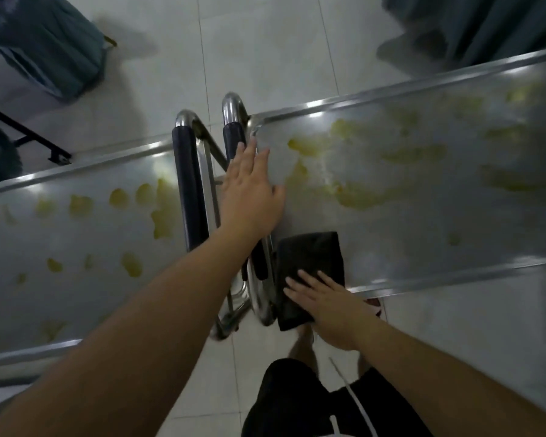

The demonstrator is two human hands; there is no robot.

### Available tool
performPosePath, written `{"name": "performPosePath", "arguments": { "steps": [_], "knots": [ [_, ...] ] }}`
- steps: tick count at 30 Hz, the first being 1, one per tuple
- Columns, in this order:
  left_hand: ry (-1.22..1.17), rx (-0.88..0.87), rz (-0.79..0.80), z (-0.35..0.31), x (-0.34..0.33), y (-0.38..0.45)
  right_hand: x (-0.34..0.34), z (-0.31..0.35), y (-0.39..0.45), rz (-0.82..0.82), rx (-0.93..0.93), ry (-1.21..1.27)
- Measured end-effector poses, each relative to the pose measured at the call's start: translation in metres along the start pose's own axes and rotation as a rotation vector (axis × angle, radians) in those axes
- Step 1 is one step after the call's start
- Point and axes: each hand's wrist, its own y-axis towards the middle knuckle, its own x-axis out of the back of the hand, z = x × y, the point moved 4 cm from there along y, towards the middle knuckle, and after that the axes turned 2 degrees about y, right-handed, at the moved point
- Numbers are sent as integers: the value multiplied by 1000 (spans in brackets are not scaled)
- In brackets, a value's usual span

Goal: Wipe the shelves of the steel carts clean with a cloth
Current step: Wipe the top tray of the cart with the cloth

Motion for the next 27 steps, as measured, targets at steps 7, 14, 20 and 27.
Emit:
{"name": "performPosePath", "arguments": {
  "steps": [7,14,20,27],
  "knots": [
    [13,114,-75,0,-8,4,-9,6,17,-342,-320,18],
    [62,107,-92,4,-17,6,22,-18,71,-437,-278,-26],
    [110,126,-123,1,-20,7,134,-85,174,-405,-294,-132],
    [169,119,-169,3,-22,10,212,-148,233,-436,-280,-146]
  ]
}}
